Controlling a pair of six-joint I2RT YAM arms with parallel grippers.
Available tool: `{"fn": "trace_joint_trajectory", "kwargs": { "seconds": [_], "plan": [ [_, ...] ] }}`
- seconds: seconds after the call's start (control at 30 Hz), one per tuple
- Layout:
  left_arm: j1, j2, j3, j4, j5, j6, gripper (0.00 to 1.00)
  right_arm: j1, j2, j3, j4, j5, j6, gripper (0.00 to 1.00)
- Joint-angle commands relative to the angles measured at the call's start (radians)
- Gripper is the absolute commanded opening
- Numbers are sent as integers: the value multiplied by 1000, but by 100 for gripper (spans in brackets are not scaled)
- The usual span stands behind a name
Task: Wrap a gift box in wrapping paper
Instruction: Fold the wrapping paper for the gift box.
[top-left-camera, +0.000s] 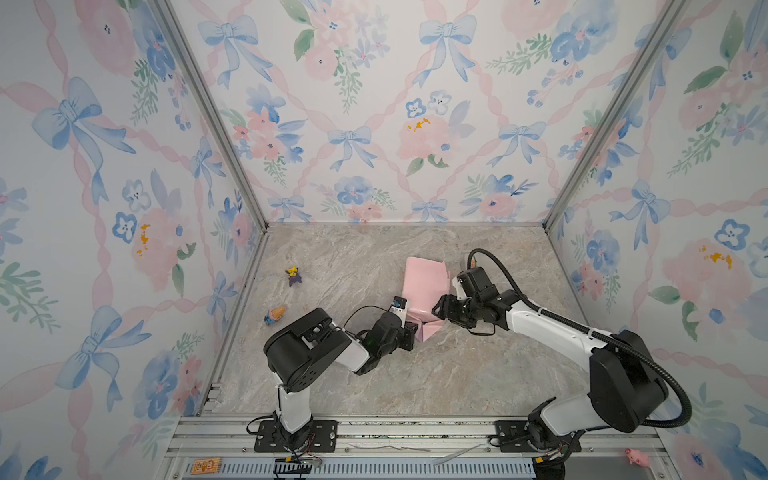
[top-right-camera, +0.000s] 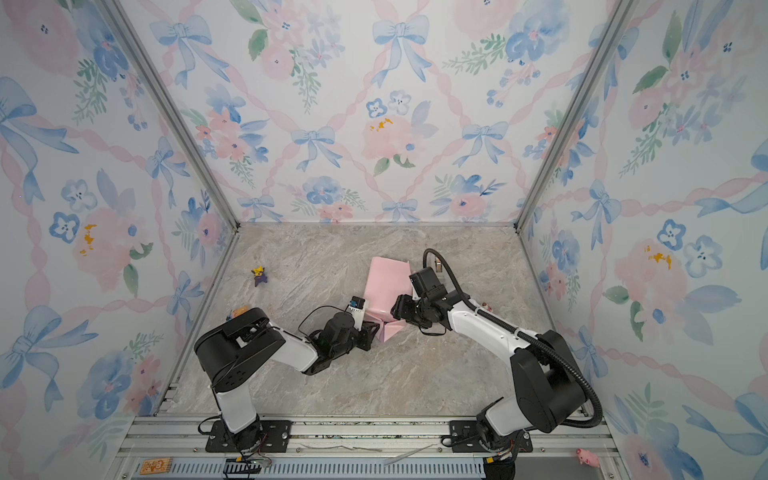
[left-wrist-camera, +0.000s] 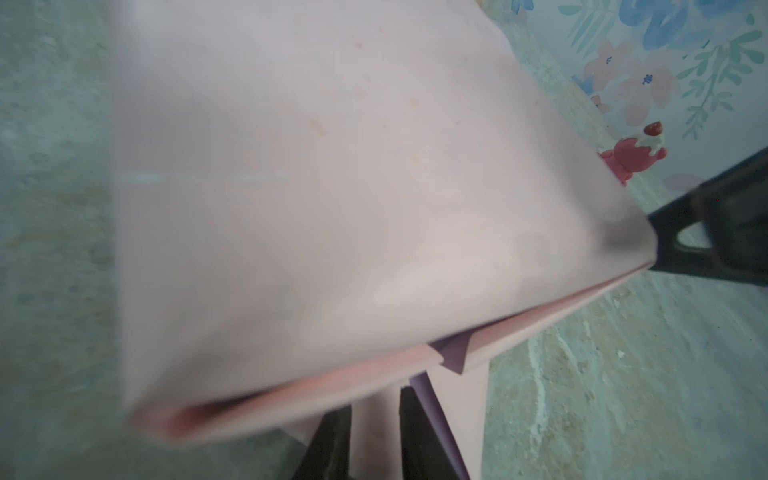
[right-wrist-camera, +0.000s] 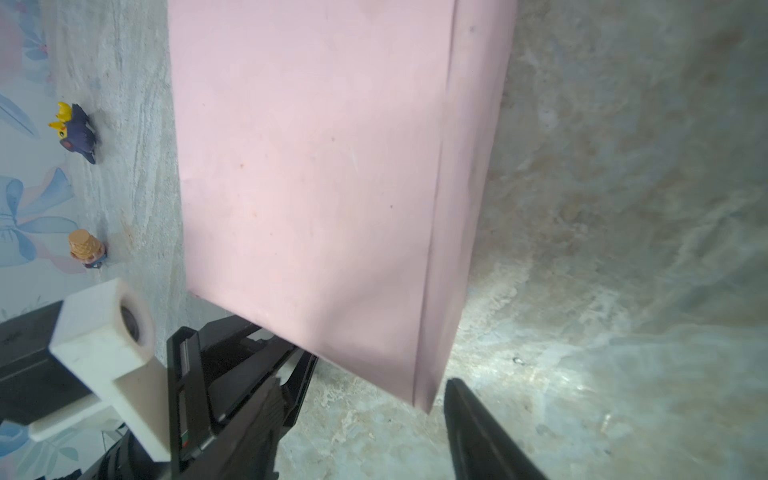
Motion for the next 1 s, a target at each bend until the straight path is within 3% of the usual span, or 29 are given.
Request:
{"fn": "trace_joint_trajectory", "kwargs": {
  "seconds": [0.0, 0.27, 0.73, 0.97],
  "plan": [
    [15, -17, -11, -3, -10, 17, 25, -30, 30, 37, -58, 5, -24, 65],
    [18, 27, 14, 1, 6, 15, 23, -49, 116, 99, -65, -28, -74, 61],
    [3, 102, 71, 3, 30, 0, 21, -48, 201, 116, -81, -42, -112, 43],
    [0, 84, 33, 4, 61, -143, 20, -44, 204, 113, -79, -43, -112, 42]
  ]
}}
